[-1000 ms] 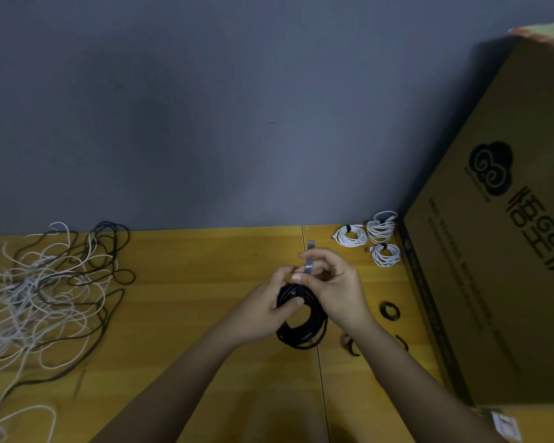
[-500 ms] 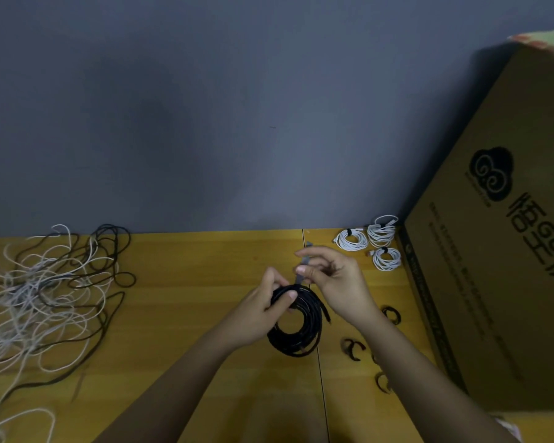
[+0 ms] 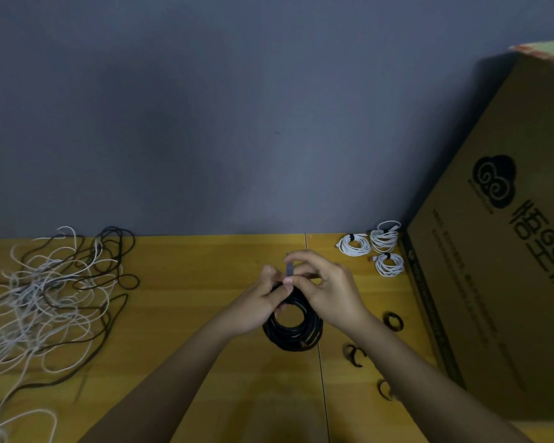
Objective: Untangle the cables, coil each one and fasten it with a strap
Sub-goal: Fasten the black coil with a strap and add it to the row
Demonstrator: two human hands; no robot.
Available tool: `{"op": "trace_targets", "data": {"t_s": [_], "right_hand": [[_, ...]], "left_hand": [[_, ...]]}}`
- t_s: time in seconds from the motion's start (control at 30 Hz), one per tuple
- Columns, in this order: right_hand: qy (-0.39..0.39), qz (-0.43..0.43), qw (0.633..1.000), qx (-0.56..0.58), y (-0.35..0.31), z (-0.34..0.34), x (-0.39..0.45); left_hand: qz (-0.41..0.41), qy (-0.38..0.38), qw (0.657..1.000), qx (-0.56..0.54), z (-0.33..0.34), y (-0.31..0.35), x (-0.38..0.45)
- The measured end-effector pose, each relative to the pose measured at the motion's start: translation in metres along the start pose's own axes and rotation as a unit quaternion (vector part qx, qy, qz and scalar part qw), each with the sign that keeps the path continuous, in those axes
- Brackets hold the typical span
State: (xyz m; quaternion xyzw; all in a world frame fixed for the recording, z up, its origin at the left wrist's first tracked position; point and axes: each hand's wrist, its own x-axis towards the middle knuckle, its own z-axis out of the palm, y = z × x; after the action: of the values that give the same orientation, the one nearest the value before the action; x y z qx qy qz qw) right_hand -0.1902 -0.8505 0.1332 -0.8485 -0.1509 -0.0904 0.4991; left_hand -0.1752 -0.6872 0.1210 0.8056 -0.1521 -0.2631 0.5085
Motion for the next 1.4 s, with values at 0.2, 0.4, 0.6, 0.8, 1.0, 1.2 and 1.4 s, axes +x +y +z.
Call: {"op": "trace_targets", "data": {"t_s": [0.2, 0.4, 0.6, 0.8, 1.0, 1.2, 1.4], "right_hand": [[-0.025, -0.013, 0.999, -0.022, 0.0, -0.007, -0.011], [-0.088, -0.041, 0.994, -0.056, -0.009, -0.023, -0.01], [-0.087, -0.056, 0.994, -0.02, -0.01, -0.03, -0.004], [-0.054, -0.042, 0.994, 0.083, -0.009, -0.018, -0.003], [-0.024, -0.011, 0.983, 0.179, -0.004, -0.009, -0.002], [-0.033, 0.095, 0.985, 0.14, -0.003, -0.008, 0.001], [-0.047, 0.117, 0.986, 0.105, 0.0, -0.004, -0.001]], "left_hand": [[-0.029, -0.012, 0.995, -0.097, 0.0, 0.009, 0.002], [-0.029, -0.026, 0.989, -0.144, -0.005, 0.018, 0.005], [-0.024, -0.033, 0.963, -0.267, -0.007, 0.019, 0.009], [0.008, -0.031, 0.964, -0.263, -0.006, 0.016, 0.007], [0.023, 0.001, 0.984, -0.176, -0.007, 0.011, 0.0], [0.038, 0.036, 0.991, -0.125, -0.013, 0.014, -0.006], [0.044, 0.028, 0.997, -0.052, -0.017, 0.008, -0.008]]}}
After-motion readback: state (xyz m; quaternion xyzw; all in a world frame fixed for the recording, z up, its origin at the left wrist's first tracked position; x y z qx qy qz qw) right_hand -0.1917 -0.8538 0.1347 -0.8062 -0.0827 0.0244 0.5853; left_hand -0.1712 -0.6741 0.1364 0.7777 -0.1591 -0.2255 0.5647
